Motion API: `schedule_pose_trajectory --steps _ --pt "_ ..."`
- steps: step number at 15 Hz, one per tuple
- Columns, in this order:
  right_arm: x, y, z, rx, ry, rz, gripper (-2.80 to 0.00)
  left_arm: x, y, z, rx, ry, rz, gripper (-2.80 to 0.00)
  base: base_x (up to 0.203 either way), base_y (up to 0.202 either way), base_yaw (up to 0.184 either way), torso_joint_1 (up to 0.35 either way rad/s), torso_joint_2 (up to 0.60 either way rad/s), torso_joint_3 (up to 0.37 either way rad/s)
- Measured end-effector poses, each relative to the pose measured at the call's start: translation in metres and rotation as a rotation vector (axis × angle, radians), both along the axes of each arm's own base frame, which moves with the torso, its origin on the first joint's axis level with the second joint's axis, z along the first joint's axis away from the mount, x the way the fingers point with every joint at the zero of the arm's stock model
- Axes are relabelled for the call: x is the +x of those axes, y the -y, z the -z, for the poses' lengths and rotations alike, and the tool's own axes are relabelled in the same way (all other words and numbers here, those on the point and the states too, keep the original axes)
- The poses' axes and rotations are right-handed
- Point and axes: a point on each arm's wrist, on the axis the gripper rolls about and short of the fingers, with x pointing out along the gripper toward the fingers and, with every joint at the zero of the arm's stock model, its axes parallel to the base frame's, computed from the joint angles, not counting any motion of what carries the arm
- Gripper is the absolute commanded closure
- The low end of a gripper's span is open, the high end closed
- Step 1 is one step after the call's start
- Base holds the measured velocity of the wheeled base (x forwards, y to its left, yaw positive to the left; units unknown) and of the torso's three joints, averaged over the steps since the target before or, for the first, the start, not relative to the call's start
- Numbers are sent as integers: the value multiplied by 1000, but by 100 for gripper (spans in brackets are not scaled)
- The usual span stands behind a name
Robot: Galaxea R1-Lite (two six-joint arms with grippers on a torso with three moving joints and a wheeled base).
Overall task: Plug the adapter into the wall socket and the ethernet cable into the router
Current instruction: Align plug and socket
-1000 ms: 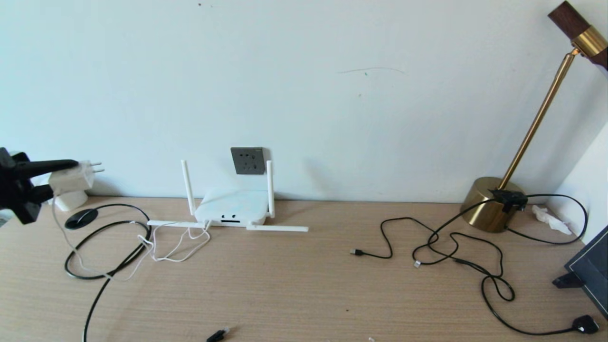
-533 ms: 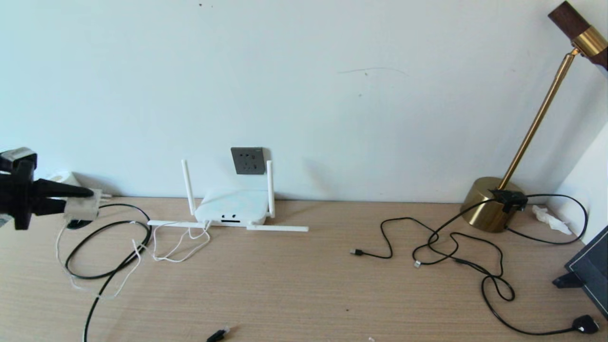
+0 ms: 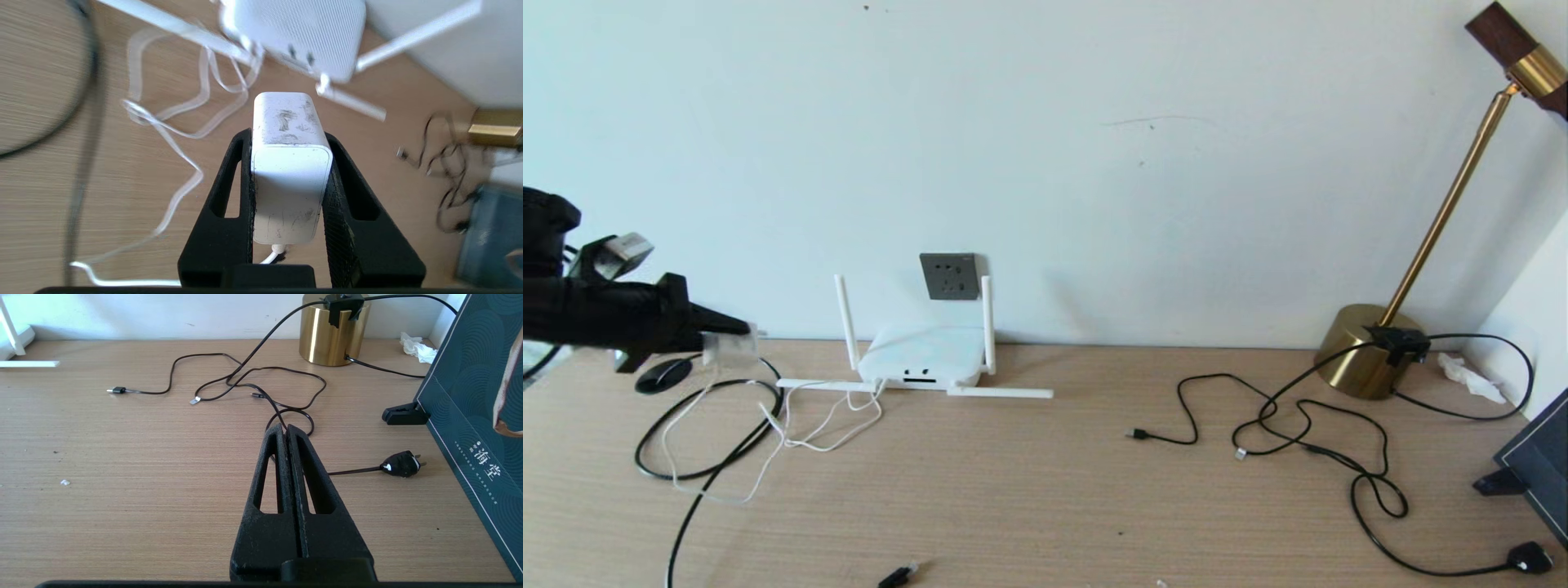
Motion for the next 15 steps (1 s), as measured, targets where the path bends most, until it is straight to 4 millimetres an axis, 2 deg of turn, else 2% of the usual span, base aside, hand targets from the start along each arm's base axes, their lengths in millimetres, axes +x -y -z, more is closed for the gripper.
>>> schedule_pose_trajectory --steps 4,6,10,13,15 --pt "0 0 0 0 0 -1 0 -35 96 26 168 87 169 0 0 0 0 0 0 0" --pt "0 0 0 0 0 -1 0 -49 131 39 302 201 198 0 0 0 0 0 0 0" --pt "0 0 0 0 0 0 0 -54 170 55 499 516 96 0 0 0 0 0 0 0" --pt "0 0 0 0 0 0 0 -54 180 63 552 710 0 0 0 0 0 0 0 0" --pt "0 0 0 0 0 0 0 -47 184 68 546 804 -64 0 0 0 0 0 0 0"
